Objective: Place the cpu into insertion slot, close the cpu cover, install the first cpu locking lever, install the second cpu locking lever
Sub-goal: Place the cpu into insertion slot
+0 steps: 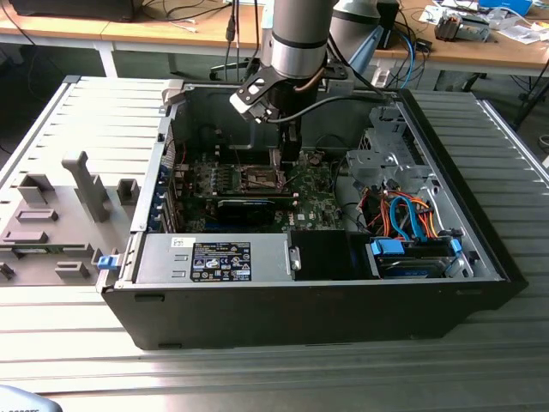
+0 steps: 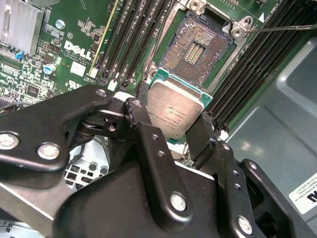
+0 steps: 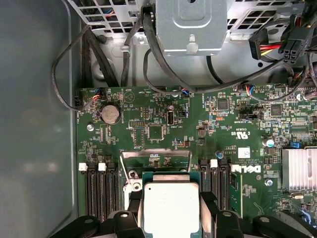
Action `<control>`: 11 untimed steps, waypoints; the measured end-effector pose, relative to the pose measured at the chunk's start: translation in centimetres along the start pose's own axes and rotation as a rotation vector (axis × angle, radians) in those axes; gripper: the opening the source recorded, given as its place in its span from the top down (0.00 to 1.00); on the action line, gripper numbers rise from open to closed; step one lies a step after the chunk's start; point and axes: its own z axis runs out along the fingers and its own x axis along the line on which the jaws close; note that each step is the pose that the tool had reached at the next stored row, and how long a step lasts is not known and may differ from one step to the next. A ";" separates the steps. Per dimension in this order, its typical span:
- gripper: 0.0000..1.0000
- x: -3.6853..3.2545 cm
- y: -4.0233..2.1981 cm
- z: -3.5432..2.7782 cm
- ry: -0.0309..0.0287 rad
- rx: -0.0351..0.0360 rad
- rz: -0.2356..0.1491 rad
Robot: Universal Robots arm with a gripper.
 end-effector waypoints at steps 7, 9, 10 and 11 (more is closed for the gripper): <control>0.45 -0.01 -0.20 0.02 -0.0001 0.0001 0.000; 0.45 -0.01 -0.24 0.04 0.0000 0.0000 0.000; 0.45 0.00 -0.25 0.06 0.0001 -0.0001 0.000; 0.45 0.00 -0.27 0.08 0.0001 0.0000 0.000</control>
